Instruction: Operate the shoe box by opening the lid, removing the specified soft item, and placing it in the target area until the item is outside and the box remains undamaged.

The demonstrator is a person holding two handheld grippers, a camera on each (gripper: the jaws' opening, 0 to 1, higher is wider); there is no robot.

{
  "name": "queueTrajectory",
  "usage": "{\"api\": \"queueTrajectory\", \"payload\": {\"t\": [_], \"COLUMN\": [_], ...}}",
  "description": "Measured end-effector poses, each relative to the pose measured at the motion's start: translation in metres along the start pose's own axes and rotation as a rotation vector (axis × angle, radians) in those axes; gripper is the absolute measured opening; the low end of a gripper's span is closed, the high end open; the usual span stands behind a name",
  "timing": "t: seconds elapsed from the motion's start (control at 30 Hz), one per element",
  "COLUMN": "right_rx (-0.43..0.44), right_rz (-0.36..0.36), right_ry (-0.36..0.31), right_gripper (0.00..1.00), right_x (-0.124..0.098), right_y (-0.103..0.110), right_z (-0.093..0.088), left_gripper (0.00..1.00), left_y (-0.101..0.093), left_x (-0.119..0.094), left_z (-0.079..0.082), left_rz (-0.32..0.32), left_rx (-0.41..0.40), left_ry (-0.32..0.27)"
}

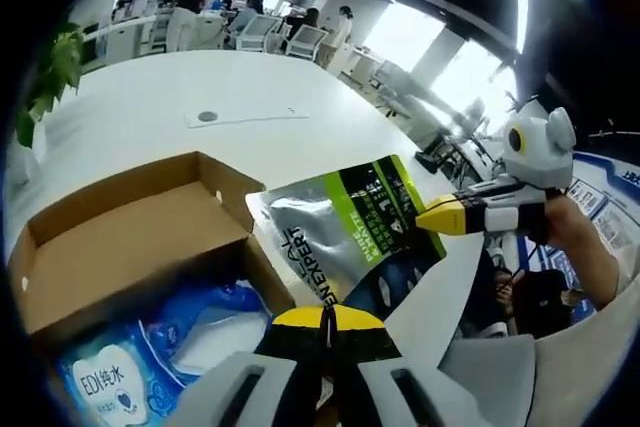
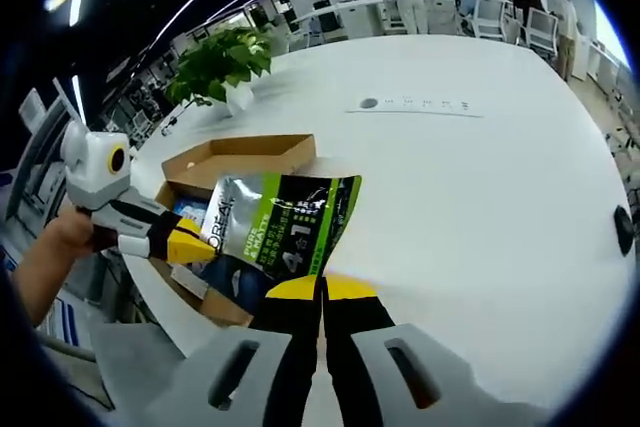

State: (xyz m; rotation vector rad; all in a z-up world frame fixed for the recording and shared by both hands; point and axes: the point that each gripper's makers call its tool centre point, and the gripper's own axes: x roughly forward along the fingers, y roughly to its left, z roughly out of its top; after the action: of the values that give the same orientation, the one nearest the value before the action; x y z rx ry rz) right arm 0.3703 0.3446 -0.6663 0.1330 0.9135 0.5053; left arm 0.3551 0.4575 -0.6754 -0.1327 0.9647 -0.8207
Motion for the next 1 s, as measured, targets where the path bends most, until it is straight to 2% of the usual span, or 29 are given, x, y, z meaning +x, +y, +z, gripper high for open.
{"api": "queueTrajectory", "payload": {"t": [0.33, 0.6, 0.8, 1.0], "right_rx": [0.022, 0.041, 0.059, 0.065], "right_rz": [-0.029, -0.044, -0.048, -0.055], "right_ry": [0.0, 0.004, 0.02, 0.038], "right_gripper": [0.0, 0.0, 0.0, 0.0], "right_x": [-0.003, -0.002, 0.003, 0.011], "right_y": [-0.021, -0.037, -0.047, -0.056], "right_z": [0.001, 0.001, -0.002, -0.005], "left_gripper": [0.0, 0.0, 0.0, 0.0], "left_y": [-0.008, -0.012, -0.01, -0.005], "left_x": [0.017, 0.033, 0.045, 0.055], "left_z": [0.009, 0.015, 0.015, 0.017], "left_rz": [-0.008, 0.004, 0.021, 0.025], "left_rx": [0.011, 0.05, 0.099, 0.115], "left_ry": [0.012, 0.04, 0.084, 0.116]}}
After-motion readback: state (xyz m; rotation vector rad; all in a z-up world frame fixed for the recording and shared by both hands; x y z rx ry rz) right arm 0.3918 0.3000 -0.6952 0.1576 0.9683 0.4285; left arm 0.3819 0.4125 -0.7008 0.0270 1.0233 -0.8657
